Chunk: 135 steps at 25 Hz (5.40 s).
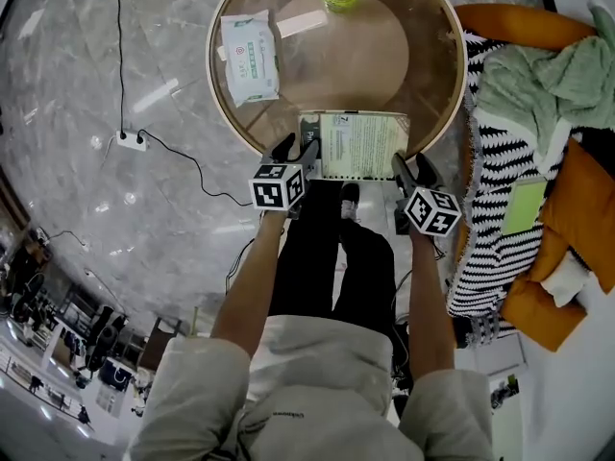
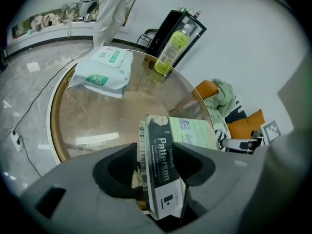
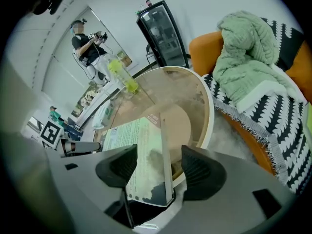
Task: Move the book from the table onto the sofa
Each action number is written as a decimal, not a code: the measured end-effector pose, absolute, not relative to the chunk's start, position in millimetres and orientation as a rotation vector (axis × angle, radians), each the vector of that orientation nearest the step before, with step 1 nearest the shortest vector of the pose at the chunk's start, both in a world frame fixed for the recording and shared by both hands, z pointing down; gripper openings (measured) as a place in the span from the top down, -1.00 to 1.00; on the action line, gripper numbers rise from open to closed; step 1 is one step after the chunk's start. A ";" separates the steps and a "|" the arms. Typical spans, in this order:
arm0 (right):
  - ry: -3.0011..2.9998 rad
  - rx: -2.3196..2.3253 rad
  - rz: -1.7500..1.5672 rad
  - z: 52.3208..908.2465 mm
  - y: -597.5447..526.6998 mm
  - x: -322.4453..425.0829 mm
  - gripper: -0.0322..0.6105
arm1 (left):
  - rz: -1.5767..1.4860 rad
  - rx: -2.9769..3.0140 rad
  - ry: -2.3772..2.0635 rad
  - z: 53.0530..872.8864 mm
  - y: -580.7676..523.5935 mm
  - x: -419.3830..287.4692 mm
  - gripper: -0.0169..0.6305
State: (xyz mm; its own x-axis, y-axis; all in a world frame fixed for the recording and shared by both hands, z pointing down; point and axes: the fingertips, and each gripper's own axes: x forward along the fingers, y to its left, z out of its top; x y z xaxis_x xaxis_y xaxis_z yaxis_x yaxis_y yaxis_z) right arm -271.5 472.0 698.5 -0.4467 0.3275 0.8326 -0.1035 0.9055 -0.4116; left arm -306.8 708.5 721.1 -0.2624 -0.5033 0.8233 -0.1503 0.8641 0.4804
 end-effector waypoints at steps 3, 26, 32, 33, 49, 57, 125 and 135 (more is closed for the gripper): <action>-1.965 -0.171 0.505 704.4 474.3 -275.8 0.13 | -0.388 0.490 -1.813 725.7 705.2 -307.2 0.26; -1.948 -0.188 0.428 716.5 490.3 -275.7 0.14 | -0.459 0.445 -1.764 726.7 688.2 -304.7 0.26; -2.019 -0.129 0.421 698.7 460.2 -279.8 0.14 | -0.440 0.450 -1.833 708.2 657.4 -321.1 0.26; -2.032 -0.120 0.425 694.5 453.3 -279.8 0.14 | -0.429 0.461 -1.842 703.9 649.8 -323.9 0.26; -2.178 0.327 0.619 557.0 263.1 -204.6 0.14 | -0.219 0.833 -1.837 567.6 423.6 -330.3 0.26; -2.262 0.487 0.700 486.6 174.1 -187.1 0.14 | -0.133 0.990 -1.868 484.0 316.2 -333.5 0.26; -2.101 1.281 1.145 476.2 -112.0 98.8 0.16 | 0.447 1.612 -1.425 465.4 -97.5 -103.7 0.26; -2.030 1.236 1.163 567.1 -117.2 77.9 0.16 | 0.486 1.571 -1.362 564.3 -109.1 -123.8 0.26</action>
State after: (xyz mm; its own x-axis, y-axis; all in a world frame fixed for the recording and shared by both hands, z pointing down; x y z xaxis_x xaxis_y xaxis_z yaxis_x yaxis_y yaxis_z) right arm 77.9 -117.2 567.1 -0.4693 -0.4645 0.7510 -0.8828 0.2263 -0.4117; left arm -123.8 -109.1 564.3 0.2960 -0.5280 0.7960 -0.9127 0.0895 0.3988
